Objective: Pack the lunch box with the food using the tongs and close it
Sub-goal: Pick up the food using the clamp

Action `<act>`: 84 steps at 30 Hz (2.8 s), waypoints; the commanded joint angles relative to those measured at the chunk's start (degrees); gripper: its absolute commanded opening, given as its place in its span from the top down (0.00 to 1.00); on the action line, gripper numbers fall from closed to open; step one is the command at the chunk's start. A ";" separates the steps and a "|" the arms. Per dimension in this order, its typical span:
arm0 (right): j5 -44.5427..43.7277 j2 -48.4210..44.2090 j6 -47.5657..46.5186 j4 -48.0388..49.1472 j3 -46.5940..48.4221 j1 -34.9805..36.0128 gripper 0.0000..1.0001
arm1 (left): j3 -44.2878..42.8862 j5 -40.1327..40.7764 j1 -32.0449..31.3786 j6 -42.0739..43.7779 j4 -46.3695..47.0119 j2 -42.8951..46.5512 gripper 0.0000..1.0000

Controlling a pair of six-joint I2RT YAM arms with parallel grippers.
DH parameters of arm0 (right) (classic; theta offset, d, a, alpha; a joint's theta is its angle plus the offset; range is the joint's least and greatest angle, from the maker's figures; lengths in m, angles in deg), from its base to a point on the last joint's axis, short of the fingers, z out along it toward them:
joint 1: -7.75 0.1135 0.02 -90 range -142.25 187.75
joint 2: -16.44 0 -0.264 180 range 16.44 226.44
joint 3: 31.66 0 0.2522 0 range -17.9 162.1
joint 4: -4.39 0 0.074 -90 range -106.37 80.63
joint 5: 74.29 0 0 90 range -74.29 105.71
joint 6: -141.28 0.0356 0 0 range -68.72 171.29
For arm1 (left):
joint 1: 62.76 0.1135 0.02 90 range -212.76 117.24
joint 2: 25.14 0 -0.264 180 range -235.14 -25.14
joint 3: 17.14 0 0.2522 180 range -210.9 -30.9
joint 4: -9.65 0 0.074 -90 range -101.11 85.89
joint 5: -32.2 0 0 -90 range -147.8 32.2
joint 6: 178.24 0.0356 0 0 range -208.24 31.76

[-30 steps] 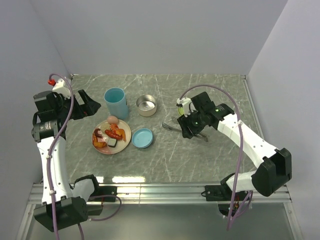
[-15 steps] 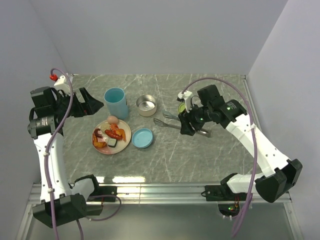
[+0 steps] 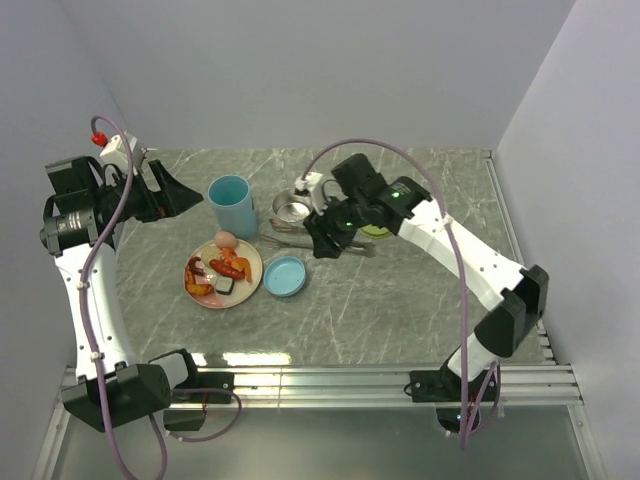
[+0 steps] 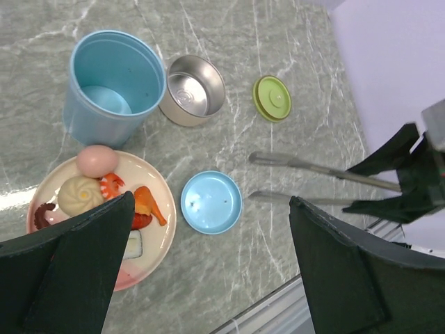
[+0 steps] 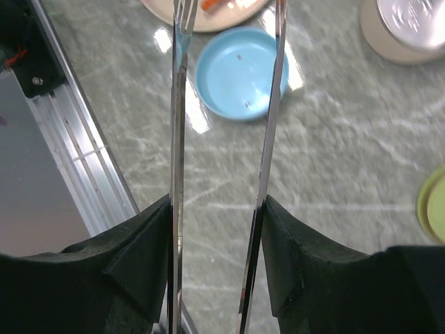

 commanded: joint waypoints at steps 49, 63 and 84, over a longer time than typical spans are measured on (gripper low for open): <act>-12.16 36.12 2.35 15.44 25.77 10.93 0.45 | 0.07 -2.23 7.72 3.57 -0.03 -6.24 0.01; -12.43 41.04 2.35 15.00 29.98 10.75 0.44 | 0.07 -1.70 7.63 3.92 -0.30 -6.51 0.01; -8.13 43.33 3.14 10.52 31.57 9.17 0.49 | -0.37 -1.52 7.63 4.18 0.06 -7.04 0.01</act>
